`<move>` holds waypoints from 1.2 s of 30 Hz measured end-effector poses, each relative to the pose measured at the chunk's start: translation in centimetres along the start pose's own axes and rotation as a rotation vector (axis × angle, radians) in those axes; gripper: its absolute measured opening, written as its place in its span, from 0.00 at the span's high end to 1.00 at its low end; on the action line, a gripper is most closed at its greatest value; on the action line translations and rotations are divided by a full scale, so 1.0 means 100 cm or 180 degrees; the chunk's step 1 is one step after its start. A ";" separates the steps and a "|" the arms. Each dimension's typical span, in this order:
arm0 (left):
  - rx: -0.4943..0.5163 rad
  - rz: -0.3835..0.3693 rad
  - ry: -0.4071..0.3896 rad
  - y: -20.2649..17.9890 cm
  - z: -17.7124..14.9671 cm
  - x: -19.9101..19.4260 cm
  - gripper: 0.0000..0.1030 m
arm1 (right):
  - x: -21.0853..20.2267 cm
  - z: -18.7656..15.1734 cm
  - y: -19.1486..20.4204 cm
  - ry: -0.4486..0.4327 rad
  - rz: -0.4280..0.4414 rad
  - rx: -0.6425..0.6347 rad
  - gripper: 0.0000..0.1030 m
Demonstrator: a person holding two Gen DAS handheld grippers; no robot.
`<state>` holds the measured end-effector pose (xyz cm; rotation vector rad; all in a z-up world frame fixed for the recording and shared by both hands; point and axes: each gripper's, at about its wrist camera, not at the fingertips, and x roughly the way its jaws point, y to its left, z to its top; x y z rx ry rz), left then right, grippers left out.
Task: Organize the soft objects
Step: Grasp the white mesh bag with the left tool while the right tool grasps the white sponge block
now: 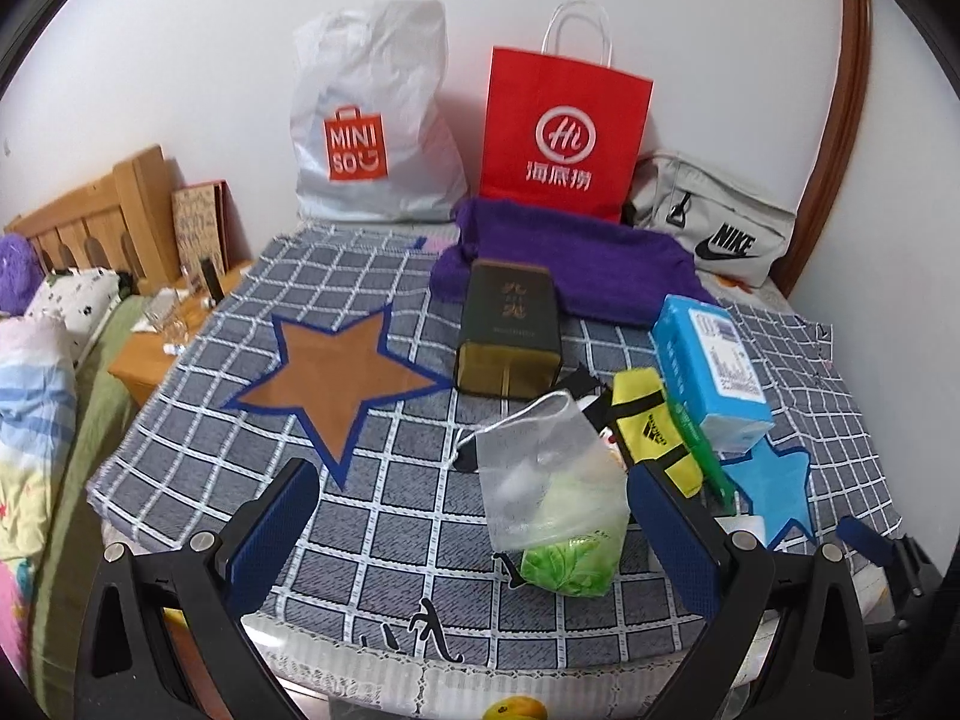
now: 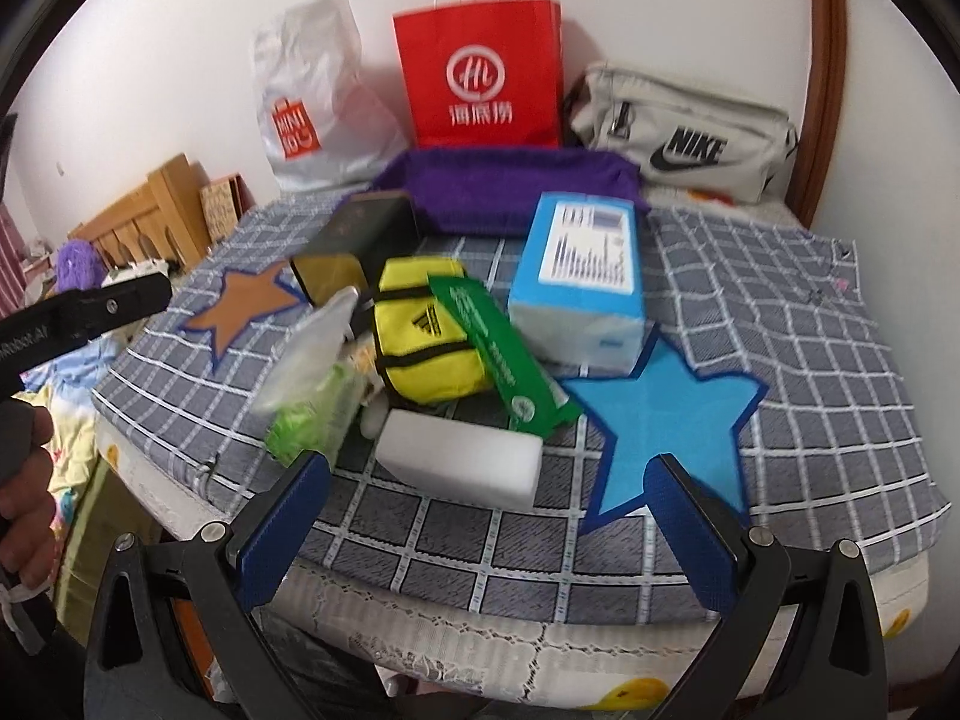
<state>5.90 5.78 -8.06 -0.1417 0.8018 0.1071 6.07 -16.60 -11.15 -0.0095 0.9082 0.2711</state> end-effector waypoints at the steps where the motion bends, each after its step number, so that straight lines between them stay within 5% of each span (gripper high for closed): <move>1: 0.0000 -0.0009 0.0017 0.001 -0.001 0.004 0.00 | 0.006 -0.001 0.001 0.0032 -0.0022 0.0000 0.00; 20: -0.0057 -0.0560 0.0377 0.004 -0.015 0.077 0.00 | 0.081 -0.006 0.005 0.0337 0.0021 0.0277 0.03; 26: -0.0111 -0.0707 0.0379 -0.004 -0.013 0.095 0.00 | 0.079 -0.003 -0.003 0.0315 0.0231 0.0279 0.18; 32: -0.0025 -0.0702 0.0471 -0.017 -0.011 0.114 0.00 | 0.064 -0.001 0.001 0.0133 0.0176 -0.0012 0.18; 36: 0.0028 -0.0646 0.0509 -0.023 -0.013 0.124 0.11 | 0.055 0.004 -0.015 0.0046 0.0203 0.0029 0.18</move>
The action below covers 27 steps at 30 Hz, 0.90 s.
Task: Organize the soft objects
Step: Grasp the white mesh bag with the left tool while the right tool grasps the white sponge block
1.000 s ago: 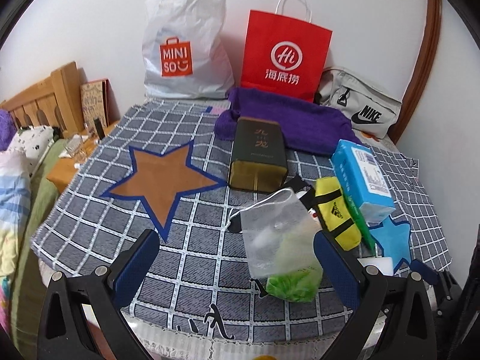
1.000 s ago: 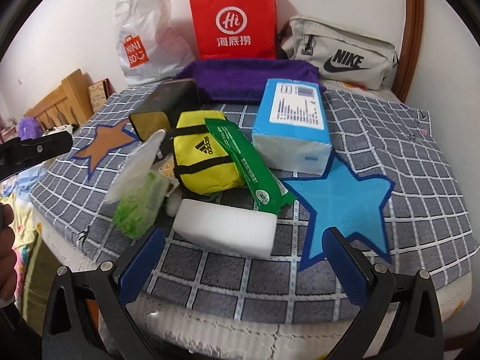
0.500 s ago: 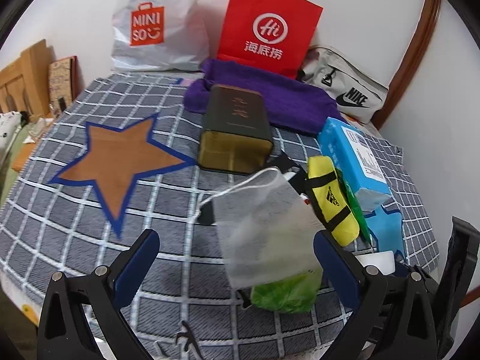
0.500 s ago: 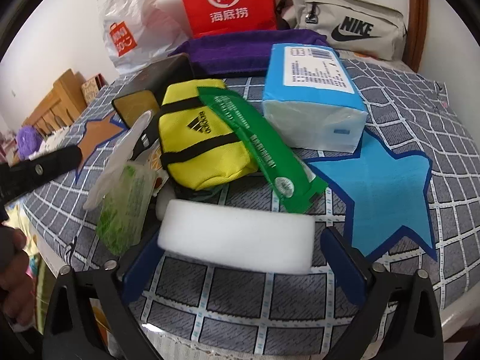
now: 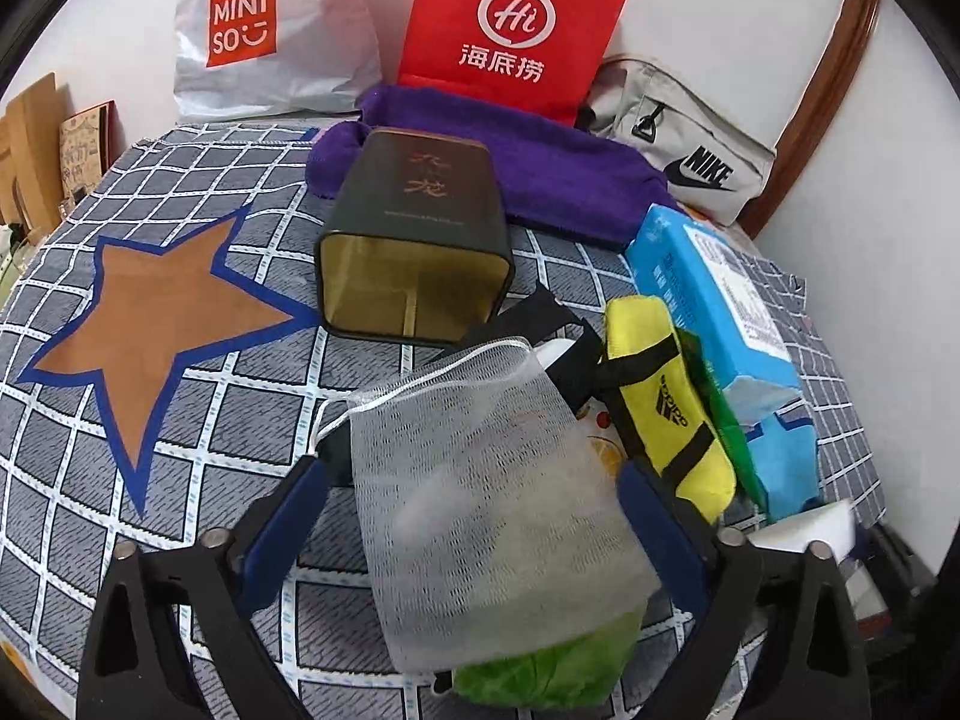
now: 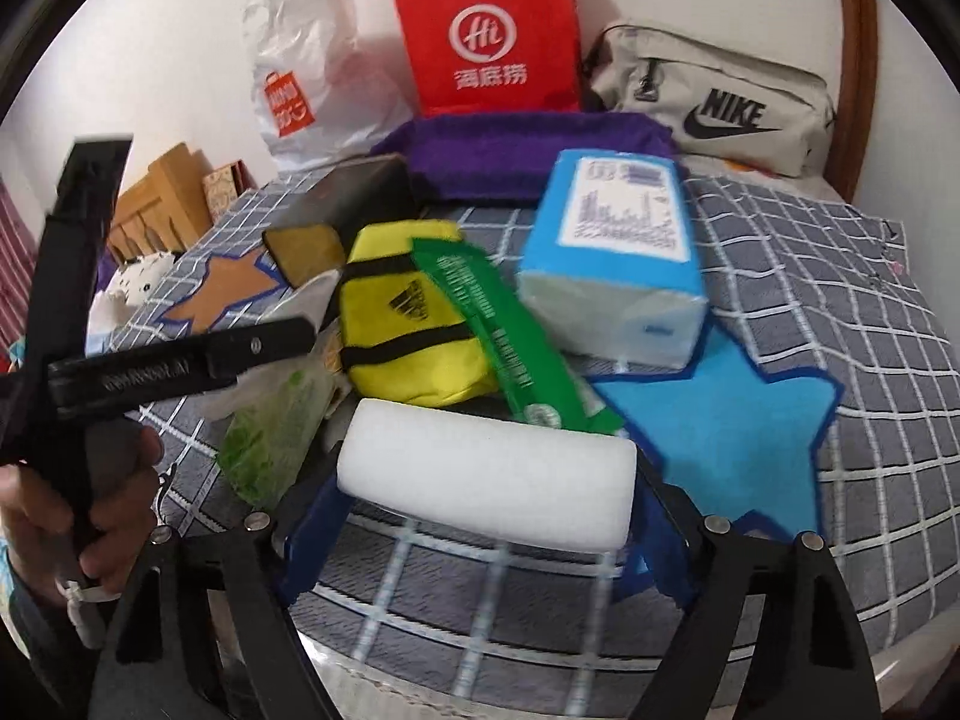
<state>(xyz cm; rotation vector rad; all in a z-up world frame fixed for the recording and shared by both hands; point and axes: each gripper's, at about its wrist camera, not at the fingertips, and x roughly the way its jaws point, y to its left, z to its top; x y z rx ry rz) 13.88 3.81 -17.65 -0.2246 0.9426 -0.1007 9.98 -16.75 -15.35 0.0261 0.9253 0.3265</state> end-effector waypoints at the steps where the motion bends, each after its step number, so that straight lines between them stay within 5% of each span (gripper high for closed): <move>1: 0.0005 0.0019 0.0004 0.000 0.000 0.001 0.16 | -0.002 0.001 -0.007 -0.0024 -0.0035 0.0041 0.18; 9: 0.0130 0.0017 -0.0033 -0.002 0.006 -0.006 0.57 | 0.000 0.005 -0.049 -0.0060 -0.0223 0.0293 0.18; 15: 0.0148 -0.0005 -0.0047 -0.002 0.013 -0.013 0.89 | -0.004 0.008 -0.047 -0.0029 0.0098 0.0229 0.18; 21: 0.0091 0.0029 -0.0150 0.004 0.018 -0.027 0.90 | -0.021 0.014 -0.033 -0.0092 0.0457 0.0089 0.18; 27: 0.0041 0.0112 -0.0212 0.011 0.027 -0.040 0.90 | -0.035 0.024 -0.039 -0.0172 0.0349 0.0124 0.18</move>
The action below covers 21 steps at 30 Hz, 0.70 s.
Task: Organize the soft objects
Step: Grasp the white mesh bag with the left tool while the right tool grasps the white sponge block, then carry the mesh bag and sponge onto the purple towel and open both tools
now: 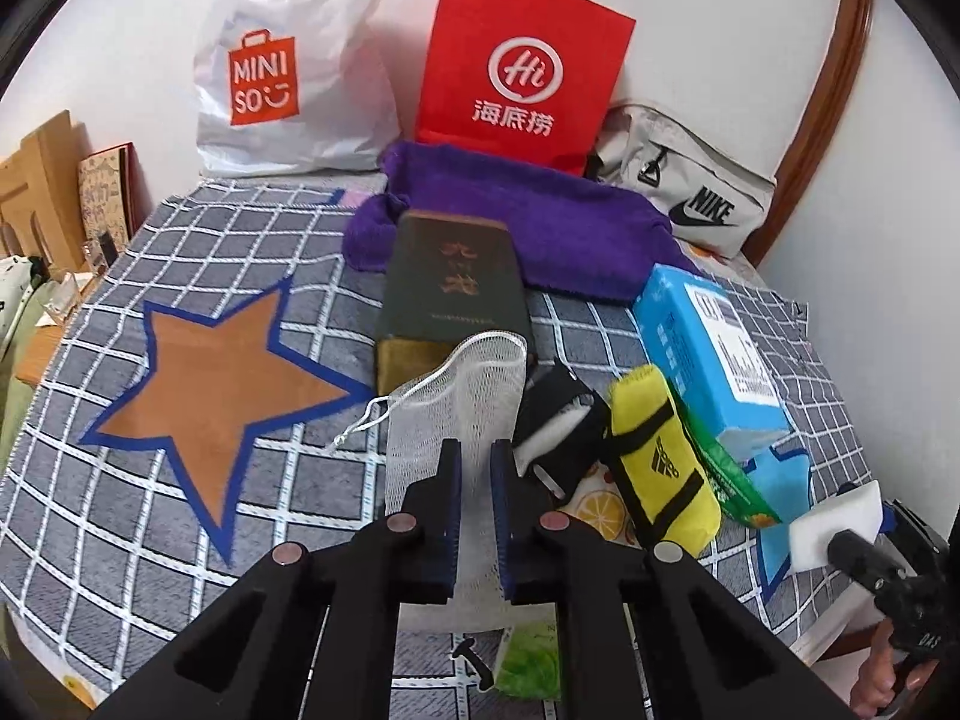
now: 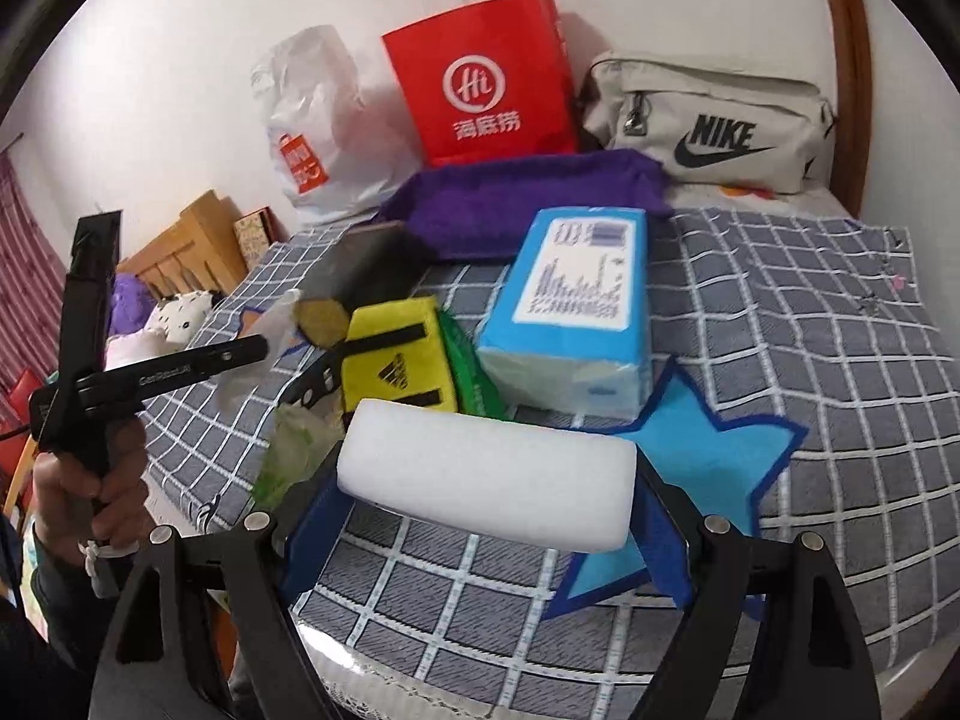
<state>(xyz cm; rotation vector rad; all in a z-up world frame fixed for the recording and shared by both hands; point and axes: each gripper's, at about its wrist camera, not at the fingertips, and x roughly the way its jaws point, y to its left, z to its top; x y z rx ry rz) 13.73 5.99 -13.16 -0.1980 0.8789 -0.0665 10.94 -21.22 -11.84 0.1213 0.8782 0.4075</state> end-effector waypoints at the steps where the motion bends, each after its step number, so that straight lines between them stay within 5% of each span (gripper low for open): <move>1: -0.0003 0.0012 -0.0011 0.001 0.002 -0.002 0.90 | -0.002 0.003 -0.003 -0.0007 -0.0034 0.0021 0.18; 21: 0.0032 0.0219 -0.0074 -0.009 0.072 0.003 0.91 | 0.000 0.098 -0.031 -0.0211 -0.0420 0.0000 0.18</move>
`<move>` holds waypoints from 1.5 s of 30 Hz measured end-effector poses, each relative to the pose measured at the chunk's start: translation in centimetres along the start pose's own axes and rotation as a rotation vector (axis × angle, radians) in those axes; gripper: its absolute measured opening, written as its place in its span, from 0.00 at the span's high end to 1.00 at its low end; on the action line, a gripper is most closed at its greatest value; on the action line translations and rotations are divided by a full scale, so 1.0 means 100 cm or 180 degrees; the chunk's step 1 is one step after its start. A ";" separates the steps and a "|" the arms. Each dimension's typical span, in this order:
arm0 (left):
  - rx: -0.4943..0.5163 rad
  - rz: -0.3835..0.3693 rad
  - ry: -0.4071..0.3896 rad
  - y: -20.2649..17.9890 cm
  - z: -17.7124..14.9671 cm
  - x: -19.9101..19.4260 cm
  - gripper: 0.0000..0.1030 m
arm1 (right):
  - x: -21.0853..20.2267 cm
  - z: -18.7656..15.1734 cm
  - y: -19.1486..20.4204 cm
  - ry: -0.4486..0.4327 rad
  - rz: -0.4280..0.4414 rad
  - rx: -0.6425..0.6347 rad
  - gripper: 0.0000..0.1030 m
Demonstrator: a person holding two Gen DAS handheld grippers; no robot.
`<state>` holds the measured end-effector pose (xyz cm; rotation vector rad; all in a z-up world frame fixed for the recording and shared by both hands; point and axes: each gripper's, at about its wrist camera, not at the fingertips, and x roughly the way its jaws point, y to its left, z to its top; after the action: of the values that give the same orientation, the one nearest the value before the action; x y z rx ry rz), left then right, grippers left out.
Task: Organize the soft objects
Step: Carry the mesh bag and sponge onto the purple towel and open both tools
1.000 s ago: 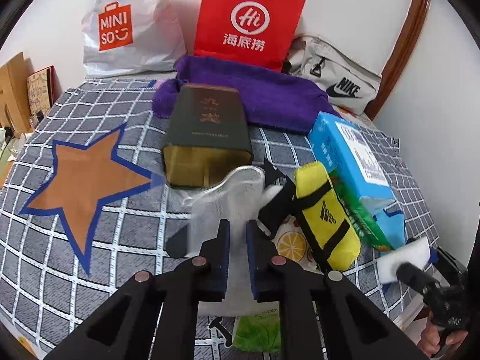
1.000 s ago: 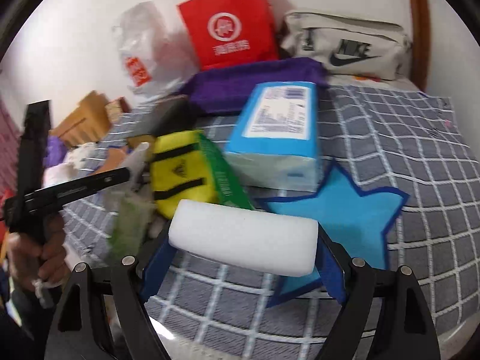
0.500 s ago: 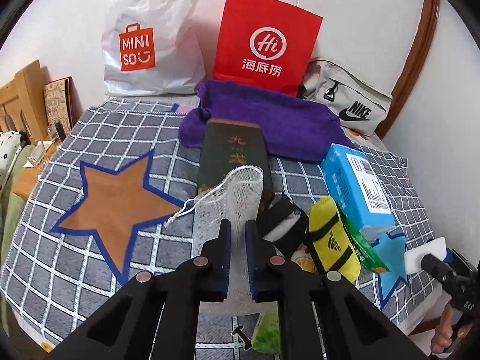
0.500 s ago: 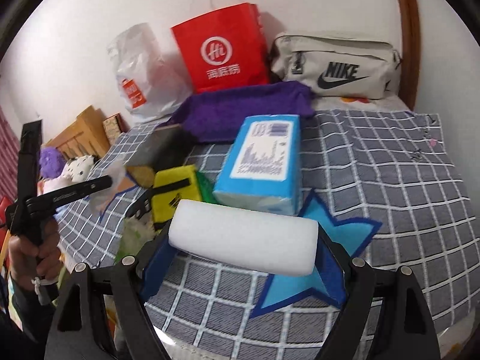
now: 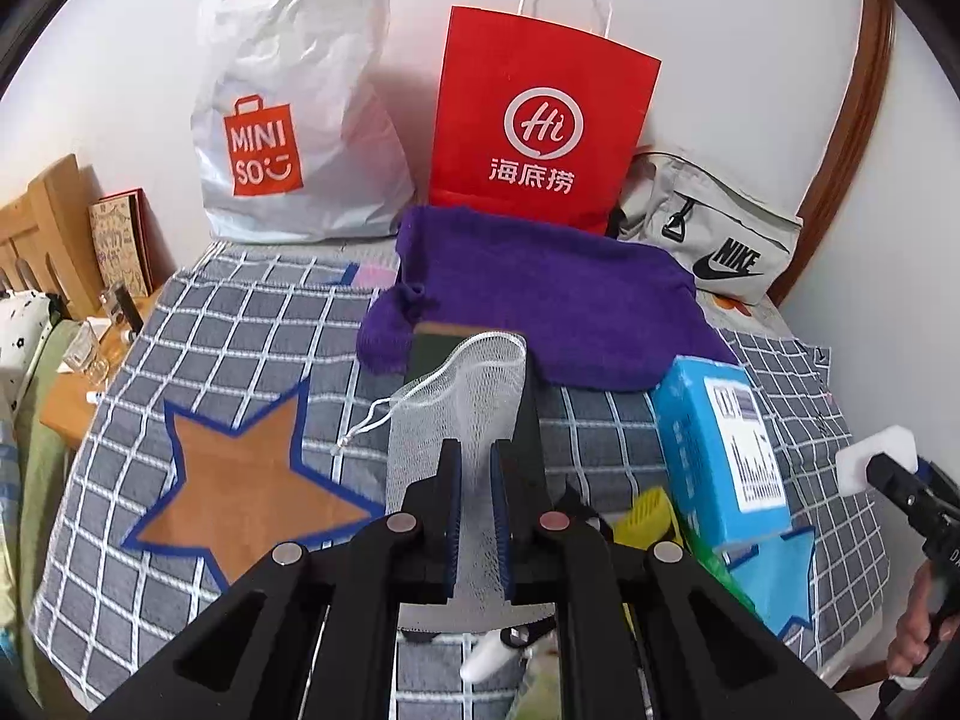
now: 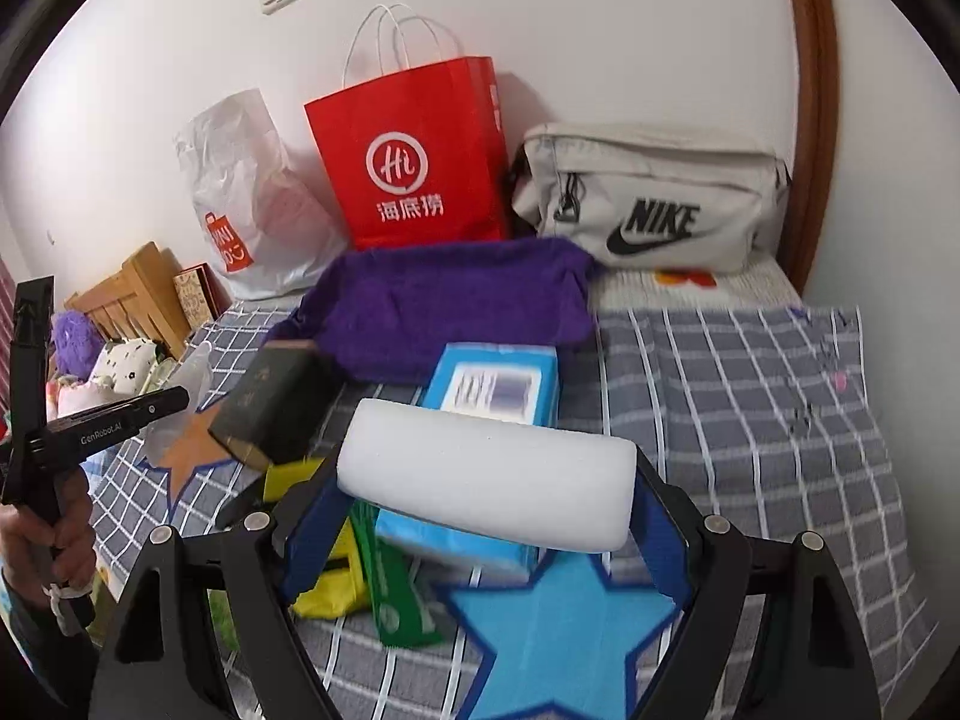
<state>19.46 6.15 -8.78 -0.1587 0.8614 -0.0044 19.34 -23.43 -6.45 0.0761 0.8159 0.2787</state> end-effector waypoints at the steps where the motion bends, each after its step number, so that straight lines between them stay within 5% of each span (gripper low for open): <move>1: 0.0004 0.0013 0.0003 0.000 0.004 0.002 0.91 | 0.004 0.007 0.002 -0.0009 0.0001 -0.0039 0.18; 27: 0.0073 0.0147 0.0238 -0.004 0.113 0.113 0.90 | 0.151 0.122 -0.004 0.0187 0.0212 -0.0269 0.18; 45: -0.0015 0.0123 0.0553 0.001 0.148 0.212 0.90 | 0.241 0.116 -0.020 0.0849 0.0257 -0.0277 0.18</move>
<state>44.49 6.80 -15.27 -0.1476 1.0378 0.0201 43.92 -18.32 -15.95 -0.0106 1.0657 0.4060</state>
